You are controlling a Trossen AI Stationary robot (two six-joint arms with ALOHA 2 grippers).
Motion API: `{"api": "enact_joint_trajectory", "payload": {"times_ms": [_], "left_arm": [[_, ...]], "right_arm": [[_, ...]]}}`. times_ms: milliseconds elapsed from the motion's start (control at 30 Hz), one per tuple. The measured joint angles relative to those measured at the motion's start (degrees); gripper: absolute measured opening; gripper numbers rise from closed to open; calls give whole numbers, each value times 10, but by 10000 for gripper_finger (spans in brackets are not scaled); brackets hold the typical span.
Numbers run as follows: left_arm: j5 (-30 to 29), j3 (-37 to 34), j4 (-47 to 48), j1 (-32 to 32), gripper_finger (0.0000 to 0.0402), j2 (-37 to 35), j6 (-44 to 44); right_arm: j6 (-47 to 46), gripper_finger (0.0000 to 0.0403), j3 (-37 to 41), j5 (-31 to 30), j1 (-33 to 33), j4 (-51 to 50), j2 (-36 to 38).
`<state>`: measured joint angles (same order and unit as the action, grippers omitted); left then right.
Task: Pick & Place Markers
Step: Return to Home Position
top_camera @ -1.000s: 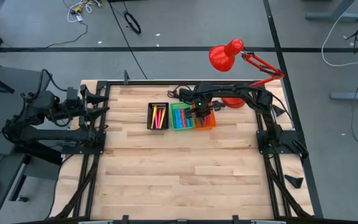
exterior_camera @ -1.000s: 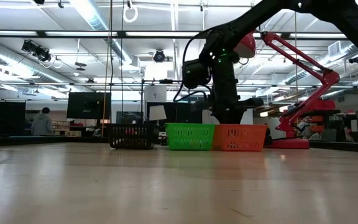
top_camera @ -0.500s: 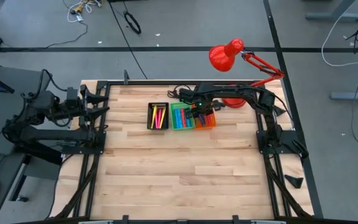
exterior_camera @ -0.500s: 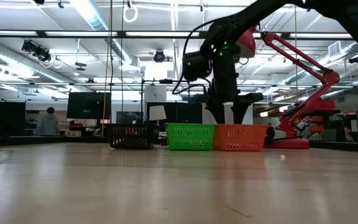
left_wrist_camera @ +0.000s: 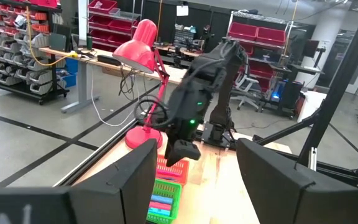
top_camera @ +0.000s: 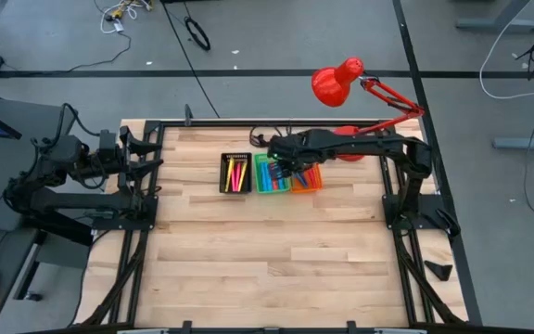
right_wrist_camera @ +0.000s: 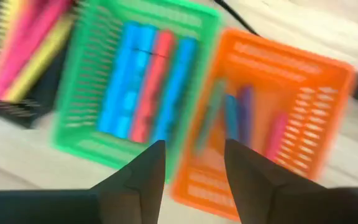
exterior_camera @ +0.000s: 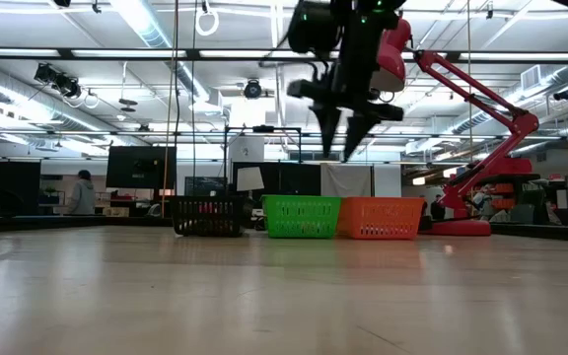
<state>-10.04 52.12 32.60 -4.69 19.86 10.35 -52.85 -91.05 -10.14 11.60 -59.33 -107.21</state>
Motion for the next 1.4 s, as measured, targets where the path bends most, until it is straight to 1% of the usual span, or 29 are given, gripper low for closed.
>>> {"api": "enact_joint_trajectory", "payload": {"times_ms": [100,167,233,333,433,467,567,667,733,967,1167,1233,1400], "left_arm": [[0,0,0,0,229,0,0],[0,0,0,0,229,0,0],[0,0,0,0,229,0,0],[0,0,0,0,229,0,0],[0,0,0,0,229,0,0],[0,0,0,0,229,0,0],[0,0,0,0,229,0,0],[0,0,0,0,229,0,0],[0,0,0,0,229,0,0],[0,0,0,0,229,0,0],[0,0,0,0,229,0,0],[0,0,0,0,229,0,0],[0,0,0,0,229,0,0]], "right_arm": [[8,162,22,-44,-25,92,10],[30,162,57,-69,-40,189,20],[60,162,103,-79,-52,301,31],[140,162,186,-83,-66,519,54],[263,162,271,-83,-74,729,77],[301,162,296,-82,-75,779,85],[379,162,366,-86,-65,843,131],[430,162,434,-92,-44,872,200],[446,162,477,-92,-26,875,249],[449,162,622,-91,29,875,422],[448,162,727,-86,41,875,550],[441,162,755,-63,41,874,585],[425,162,816,16,41,851,657]]}}
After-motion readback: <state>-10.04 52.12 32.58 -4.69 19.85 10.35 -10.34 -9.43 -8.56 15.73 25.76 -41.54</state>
